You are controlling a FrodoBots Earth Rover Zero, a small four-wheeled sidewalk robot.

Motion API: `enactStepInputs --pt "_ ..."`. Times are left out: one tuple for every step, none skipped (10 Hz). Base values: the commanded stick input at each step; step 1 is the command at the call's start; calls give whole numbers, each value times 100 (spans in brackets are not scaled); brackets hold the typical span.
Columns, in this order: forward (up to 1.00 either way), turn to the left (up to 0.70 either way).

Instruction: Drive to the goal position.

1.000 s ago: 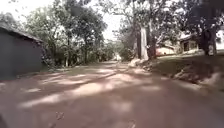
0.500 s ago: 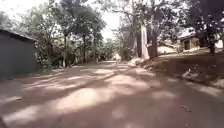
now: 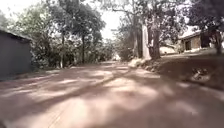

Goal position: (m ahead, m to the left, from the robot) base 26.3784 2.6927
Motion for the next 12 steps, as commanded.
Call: enactStepInputs --pt "100 0" --pt "100 0" --pt "100 0" --pt "100 0" --pt "100 0" --pt "100 0" --pt "100 0" --pt "100 0" --pt "100 0" --pt "100 0" --pt "100 0" --pt "100 0"
